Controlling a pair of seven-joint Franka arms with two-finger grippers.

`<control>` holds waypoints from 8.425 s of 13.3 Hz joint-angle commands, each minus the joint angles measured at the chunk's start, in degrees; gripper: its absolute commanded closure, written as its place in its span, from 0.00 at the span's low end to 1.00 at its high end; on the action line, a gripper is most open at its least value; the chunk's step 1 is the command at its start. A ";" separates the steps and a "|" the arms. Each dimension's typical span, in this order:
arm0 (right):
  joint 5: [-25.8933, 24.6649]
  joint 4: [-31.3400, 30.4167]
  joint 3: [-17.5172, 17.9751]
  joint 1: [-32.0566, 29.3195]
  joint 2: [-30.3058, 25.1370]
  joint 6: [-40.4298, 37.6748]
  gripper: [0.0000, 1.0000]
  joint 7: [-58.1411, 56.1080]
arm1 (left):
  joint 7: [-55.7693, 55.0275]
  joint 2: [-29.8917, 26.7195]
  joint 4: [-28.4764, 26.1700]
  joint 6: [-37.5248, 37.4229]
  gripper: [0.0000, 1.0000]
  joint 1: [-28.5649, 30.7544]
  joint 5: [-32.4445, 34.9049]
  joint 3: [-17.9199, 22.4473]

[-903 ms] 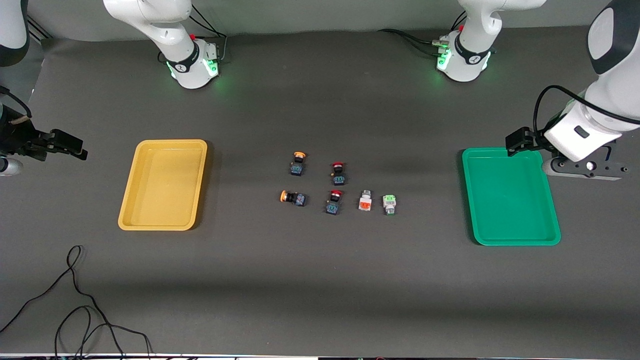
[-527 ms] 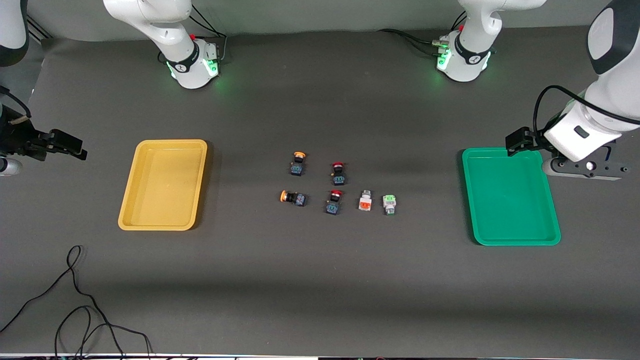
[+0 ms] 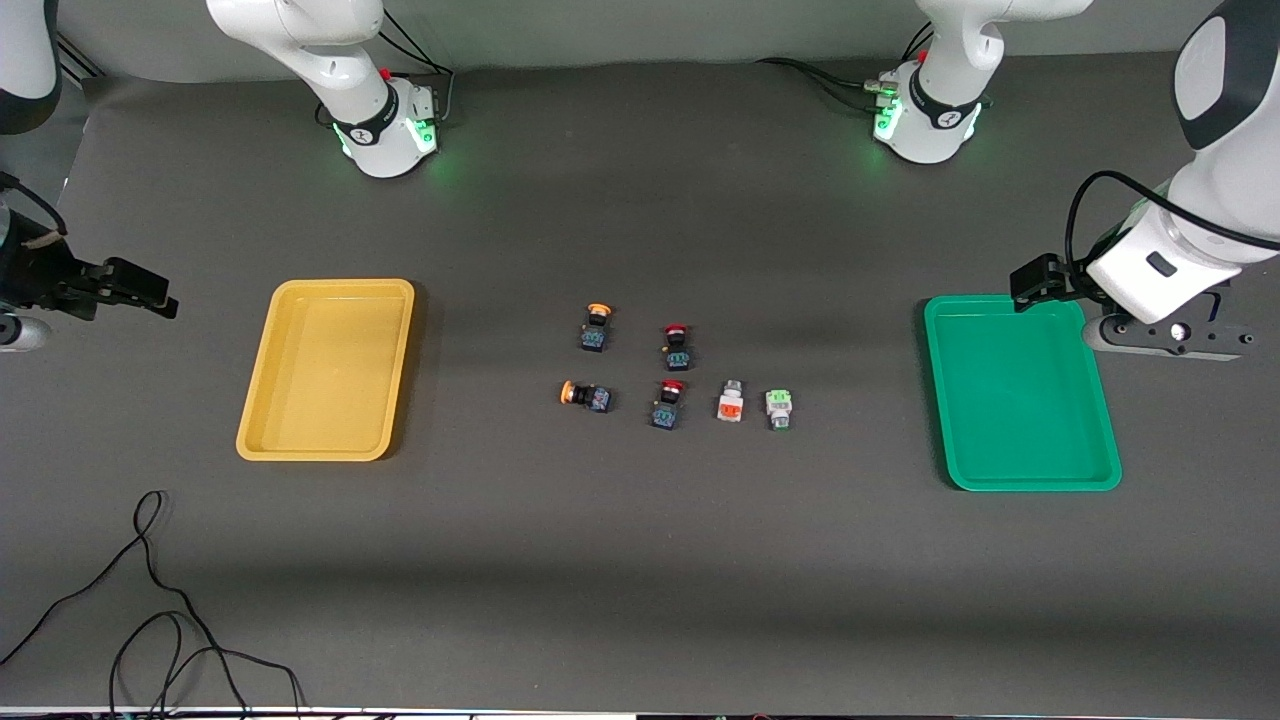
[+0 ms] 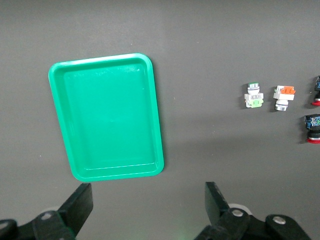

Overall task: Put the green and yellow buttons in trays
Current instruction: 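Reach both grippers toward the switches between the trays, then grasp the green switch with the left gripper while the right gripper grasps a yellow switch, then carry the green switch to the green tray while the right gripper carries yellow, then release the green switch in the green tray while the right gripper releases yellow, then move both grippers back toward the remaining switches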

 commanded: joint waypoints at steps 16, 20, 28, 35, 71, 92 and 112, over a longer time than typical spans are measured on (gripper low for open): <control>0.80 -12.81 0.01 47.25 3.72 18.29 0.00 54.59 | -26.24 21.38 -5.22 29.05 0.02 -16.82 -1.55 -2.33; 0.45 -15.43 -0.17 47.17 8.28 26.61 0.00 54.85 | -26.85 26.49 -10.15 39.55 0.02 -18.13 -2.78 -2.86; -2.81 -19.84 -2.19 47.25 25.24 50.18 0.00 56.87 | -27.82 33.88 -10.69 45.45 0.01 -18.66 -2.69 -2.95; -2.98 -19.84 -2.19 47.78 31.06 55.21 0.10 58.19 | -28.00 34.06 -10.86 47.83 1.00 -19.72 -2.43 -2.95; 37.27 -34.87 -41.48 36.18 24.91 51.34 0.68 -45.00 | 20.52 19.90 -33.89 59.07 1.00 22.82 4.69 -1.63; 19.51 3.98 -42.45 57.35 30.79 16.89 0.00 -15.99 | -4.31 5.92 4.69 -8.62 0.01 4.13 -2.42 -4.26; 19.52 -12.19 -24.78 64.57 40.37 61.96 0.00 -24.08 | -35.03 38.80 3.99 36.66 0.01 -23.23 -5.86 -4.09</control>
